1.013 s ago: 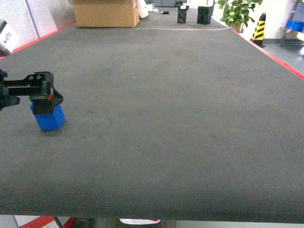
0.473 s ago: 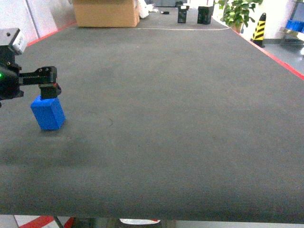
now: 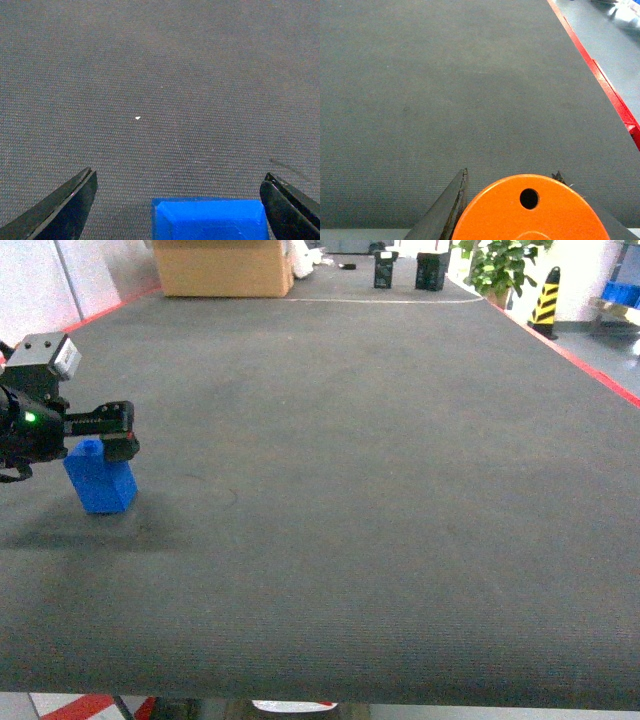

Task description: Sort blue parts and orange caps into right shelf containers

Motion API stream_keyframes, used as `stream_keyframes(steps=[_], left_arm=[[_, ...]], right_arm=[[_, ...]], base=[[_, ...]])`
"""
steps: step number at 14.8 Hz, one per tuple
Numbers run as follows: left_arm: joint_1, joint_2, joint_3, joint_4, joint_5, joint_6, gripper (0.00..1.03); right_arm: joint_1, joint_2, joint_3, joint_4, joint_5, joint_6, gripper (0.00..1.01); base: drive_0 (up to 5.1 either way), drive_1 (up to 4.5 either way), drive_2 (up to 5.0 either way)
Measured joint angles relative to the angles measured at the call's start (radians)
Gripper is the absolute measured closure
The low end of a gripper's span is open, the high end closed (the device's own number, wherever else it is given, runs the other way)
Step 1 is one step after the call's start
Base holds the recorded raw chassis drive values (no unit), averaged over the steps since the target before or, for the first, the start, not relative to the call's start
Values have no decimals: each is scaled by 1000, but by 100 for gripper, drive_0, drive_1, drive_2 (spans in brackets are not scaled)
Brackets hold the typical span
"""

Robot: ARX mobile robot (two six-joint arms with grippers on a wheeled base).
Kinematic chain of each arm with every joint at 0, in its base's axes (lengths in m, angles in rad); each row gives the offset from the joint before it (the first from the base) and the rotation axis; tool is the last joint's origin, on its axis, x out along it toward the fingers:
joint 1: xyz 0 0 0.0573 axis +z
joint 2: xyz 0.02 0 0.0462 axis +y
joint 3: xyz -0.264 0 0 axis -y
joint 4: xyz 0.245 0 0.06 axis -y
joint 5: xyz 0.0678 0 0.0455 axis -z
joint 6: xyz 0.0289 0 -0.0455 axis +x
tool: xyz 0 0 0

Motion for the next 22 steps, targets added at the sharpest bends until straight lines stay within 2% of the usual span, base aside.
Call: stream_keyframes(steps=[4, 5, 6, 7, 8, 9, 11, 14, 15, 17, 22], left_arm=[[2, 51, 35, 10, -7, -9, 5], [0, 58, 33, -10, 0, -9, 12], [0, 59, 21, 2, -3, -9, 25], [1, 50, -4, 31, -4, -13, 43], [1, 30, -44, 60, -5, -13, 53], [1, -13, -101, 91, 5, -17, 57], [-2, -177, -262, 198, 24, -3, 57], [6, -553, -538, 354, 55, 48, 58], [10, -710, -669, 372, 47, 75, 58], [27, -983, -892, 315, 26, 102, 58], [28, -1028, -885, 326, 26, 117, 58]], right_arm=[[0, 0, 0, 0, 0, 0, 58], [0, 0, 0, 0, 0, 0, 58], [0, 0, 0, 0, 0, 0, 58], [0, 0, 0, 0, 0, 0, 58], [0, 0, 0, 0, 0, 0, 58], [0, 0, 0, 0, 0, 0, 58], [0, 0, 0, 0, 0, 0, 58], [0, 0, 0, 0, 0, 0, 58], [0, 0, 0, 0, 0, 0, 58], [0, 0, 0, 0, 0, 0, 58], [0, 0, 0, 0, -2, 0, 59]], base=[[0, 0, 0], [0, 0, 0], [0, 0, 0], [0, 0, 0], [0, 0, 0], [0, 0, 0], [0, 0, 0], [0, 0, 0], [0, 0, 0], [0, 0, 0], [0, 0, 0]])
